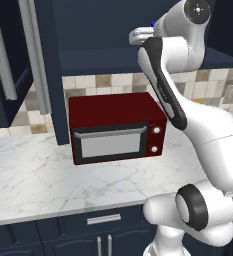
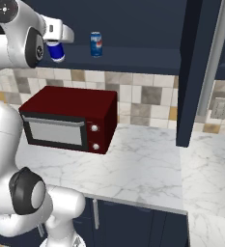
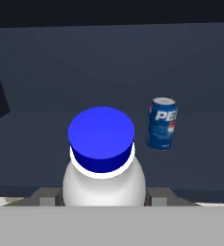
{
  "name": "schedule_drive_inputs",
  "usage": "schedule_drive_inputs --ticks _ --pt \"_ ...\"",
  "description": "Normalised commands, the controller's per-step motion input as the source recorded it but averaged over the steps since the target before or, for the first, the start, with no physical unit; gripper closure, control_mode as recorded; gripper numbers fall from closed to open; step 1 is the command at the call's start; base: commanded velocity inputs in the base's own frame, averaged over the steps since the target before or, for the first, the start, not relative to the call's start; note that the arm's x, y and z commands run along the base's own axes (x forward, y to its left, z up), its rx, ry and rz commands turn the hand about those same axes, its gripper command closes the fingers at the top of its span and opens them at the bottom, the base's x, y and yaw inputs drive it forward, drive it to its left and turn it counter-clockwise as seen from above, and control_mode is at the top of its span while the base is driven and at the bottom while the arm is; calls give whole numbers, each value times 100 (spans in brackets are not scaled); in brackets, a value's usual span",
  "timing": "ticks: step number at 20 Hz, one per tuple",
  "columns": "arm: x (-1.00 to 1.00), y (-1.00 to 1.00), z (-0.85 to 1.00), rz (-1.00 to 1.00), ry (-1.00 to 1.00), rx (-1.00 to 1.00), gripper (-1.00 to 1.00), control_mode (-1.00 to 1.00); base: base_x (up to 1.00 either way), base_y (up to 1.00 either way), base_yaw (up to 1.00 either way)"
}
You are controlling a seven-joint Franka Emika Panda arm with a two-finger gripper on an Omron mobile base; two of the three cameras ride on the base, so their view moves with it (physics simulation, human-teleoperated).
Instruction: Sort all alcoholic drinks to one cabinet, and non-alcoholic drinks to the other.
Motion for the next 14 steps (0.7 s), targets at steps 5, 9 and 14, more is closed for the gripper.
schedule_drive_inputs --ticks 5,9,14 --pt "82 0 -20 1 0 0 100 -100 0 0 0" --pt "69 0 -10 0 0 0 100 -100 0 0 0" --pt "56 0 -21 1 0 0 100 -100 0 0 0"
